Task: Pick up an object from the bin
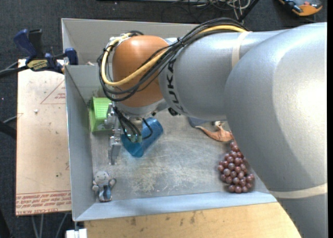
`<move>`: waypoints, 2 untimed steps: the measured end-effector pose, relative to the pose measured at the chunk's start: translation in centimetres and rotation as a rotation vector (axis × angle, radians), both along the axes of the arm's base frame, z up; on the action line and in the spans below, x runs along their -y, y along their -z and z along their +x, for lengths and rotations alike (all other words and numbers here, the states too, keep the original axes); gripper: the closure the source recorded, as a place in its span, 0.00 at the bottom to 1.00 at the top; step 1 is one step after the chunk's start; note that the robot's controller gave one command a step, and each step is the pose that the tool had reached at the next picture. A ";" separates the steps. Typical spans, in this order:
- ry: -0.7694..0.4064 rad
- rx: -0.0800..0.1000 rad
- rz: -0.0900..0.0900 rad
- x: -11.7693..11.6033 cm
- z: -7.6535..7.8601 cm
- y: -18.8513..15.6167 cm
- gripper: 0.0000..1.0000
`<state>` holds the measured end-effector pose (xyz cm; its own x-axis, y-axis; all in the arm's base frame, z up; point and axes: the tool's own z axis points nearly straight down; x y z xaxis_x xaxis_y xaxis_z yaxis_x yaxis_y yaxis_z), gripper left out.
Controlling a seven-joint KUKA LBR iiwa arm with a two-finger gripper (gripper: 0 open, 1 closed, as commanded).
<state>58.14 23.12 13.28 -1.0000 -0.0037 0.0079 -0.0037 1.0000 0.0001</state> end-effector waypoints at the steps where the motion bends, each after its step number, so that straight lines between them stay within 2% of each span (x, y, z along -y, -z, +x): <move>1: 0.003 0.008 0.001 0.1 0.2 -0.4 0.00; 2: 0.009 0.005 0.003 5.1 0.3 0.2 0.00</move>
Offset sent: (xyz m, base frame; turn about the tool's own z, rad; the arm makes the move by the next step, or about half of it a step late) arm 0.0083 -0.1640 -0.0171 0.0364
